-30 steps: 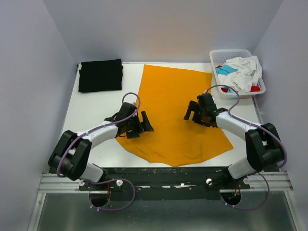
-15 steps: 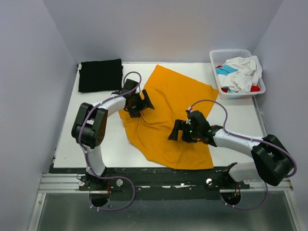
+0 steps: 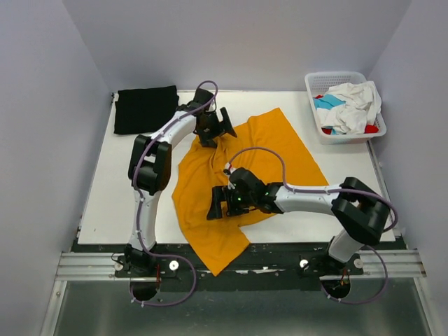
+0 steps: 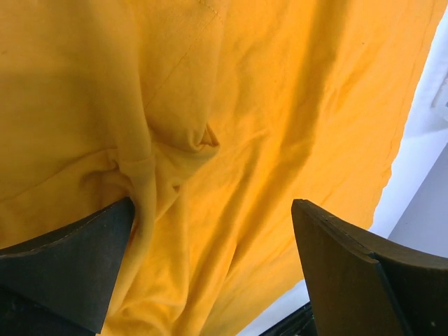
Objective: Fold and stack the t-shirts
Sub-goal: Flatten out the tshirt
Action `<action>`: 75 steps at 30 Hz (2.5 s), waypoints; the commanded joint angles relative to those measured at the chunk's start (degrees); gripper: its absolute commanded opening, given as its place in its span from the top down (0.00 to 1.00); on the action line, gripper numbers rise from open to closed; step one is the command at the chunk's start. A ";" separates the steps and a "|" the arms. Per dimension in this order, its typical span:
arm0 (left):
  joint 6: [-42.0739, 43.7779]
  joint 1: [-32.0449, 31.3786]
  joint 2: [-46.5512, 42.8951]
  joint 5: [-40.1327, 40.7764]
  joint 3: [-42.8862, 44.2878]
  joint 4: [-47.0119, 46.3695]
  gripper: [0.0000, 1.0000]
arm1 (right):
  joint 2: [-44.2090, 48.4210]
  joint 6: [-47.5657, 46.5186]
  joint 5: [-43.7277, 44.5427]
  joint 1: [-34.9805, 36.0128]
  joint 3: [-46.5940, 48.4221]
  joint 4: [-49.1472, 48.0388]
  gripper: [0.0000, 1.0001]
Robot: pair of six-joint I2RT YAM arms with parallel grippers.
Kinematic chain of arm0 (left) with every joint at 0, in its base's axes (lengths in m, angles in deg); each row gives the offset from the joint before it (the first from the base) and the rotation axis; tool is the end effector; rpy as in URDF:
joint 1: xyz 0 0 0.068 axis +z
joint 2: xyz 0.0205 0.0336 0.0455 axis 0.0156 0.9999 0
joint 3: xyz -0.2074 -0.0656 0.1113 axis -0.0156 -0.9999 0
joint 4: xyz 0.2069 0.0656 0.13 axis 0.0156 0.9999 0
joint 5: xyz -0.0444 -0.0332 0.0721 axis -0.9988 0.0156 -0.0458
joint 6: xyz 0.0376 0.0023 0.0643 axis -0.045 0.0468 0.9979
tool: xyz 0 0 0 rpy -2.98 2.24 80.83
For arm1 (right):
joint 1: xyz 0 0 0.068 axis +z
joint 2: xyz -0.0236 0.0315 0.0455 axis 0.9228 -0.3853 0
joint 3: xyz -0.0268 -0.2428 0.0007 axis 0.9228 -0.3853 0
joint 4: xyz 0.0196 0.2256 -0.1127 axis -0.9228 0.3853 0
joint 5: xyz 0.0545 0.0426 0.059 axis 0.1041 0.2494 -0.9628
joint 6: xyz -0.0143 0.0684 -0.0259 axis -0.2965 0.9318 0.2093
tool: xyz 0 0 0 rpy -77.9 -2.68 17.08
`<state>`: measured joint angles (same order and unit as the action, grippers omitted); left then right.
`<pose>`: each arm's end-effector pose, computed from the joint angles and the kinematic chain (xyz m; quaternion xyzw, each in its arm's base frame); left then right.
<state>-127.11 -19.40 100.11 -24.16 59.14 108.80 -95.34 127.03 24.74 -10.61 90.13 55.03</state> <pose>0.4406 -0.1874 0.1492 -0.1522 0.9315 -0.3009 0.1366 0.1750 0.2954 0.1205 -0.1470 0.9045 0.3698 0.1536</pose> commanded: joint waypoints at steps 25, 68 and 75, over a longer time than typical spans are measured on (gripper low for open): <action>-2.06 -1.91 -25.08 3.78 -37.80 -13.69 0.01 | -13.39 -5.15 30.45 -31.96 20.44 14.49 0.02; -7.05 11.63 -3.63 -18.25 -16.98 -8.44 0.01 | -2.12 1.53 30.35 -38.28 0.68 10.38 0.00; -7.98 13.53 0.51 -10.77 -3.43 -2.07 0.02 | -5.23 2.50 27.22 -38.85 4.00 10.31 0.00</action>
<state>-134.15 -7.07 96.26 -38.82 45.94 103.29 -98.10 128.67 55.78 -49.05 95.27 62.88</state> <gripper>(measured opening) 0.983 0.998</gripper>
